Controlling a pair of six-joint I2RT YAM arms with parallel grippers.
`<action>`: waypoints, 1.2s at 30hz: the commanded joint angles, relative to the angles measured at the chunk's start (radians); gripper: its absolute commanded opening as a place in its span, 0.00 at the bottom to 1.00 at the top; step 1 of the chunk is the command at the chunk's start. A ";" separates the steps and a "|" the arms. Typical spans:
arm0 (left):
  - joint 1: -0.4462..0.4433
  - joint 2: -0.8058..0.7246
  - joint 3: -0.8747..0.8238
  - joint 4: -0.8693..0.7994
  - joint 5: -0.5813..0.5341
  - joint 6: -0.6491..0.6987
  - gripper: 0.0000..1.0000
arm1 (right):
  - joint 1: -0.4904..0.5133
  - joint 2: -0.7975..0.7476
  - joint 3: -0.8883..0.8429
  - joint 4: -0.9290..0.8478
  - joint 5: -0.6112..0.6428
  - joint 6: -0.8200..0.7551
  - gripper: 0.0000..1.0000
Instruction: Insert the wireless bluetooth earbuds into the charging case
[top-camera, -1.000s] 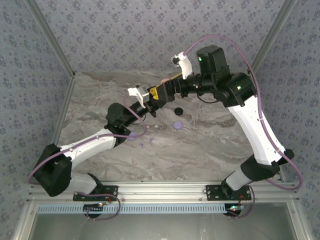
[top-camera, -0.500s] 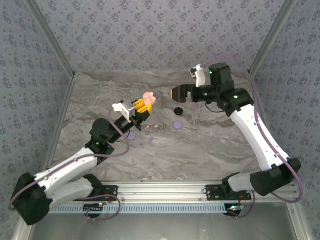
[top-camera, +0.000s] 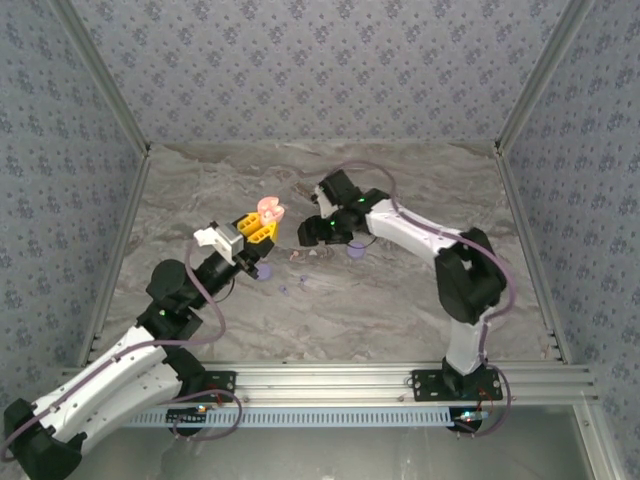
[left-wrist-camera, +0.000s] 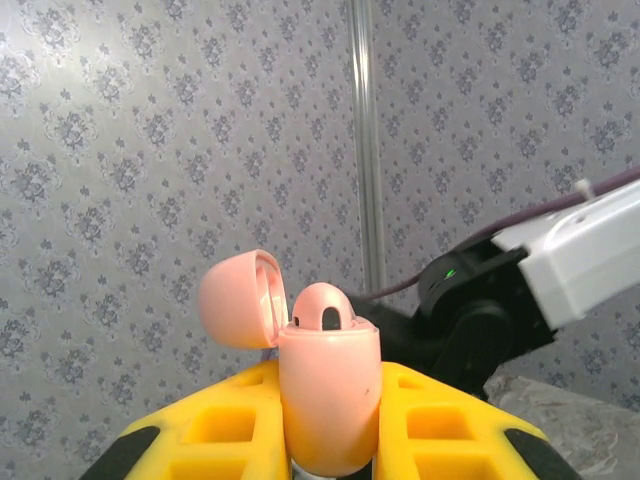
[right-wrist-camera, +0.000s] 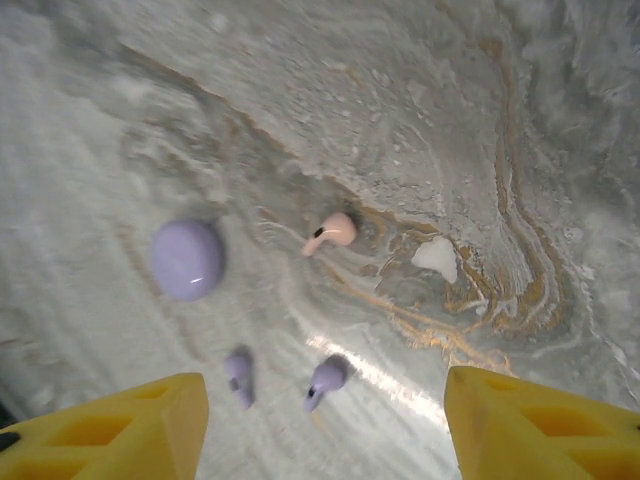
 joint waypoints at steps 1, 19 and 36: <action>0.005 -0.010 -0.007 -0.012 -0.014 0.018 0.00 | 0.048 0.075 0.101 -0.008 0.141 -0.007 0.64; 0.005 -0.003 -0.004 -0.019 -0.030 0.011 0.00 | 0.135 0.398 0.388 -0.164 0.276 -0.040 0.48; 0.005 0.038 0.017 -0.016 -0.026 0.007 0.00 | 0.142 0.402 0.356 -0.195 0.278 -0.048 0.36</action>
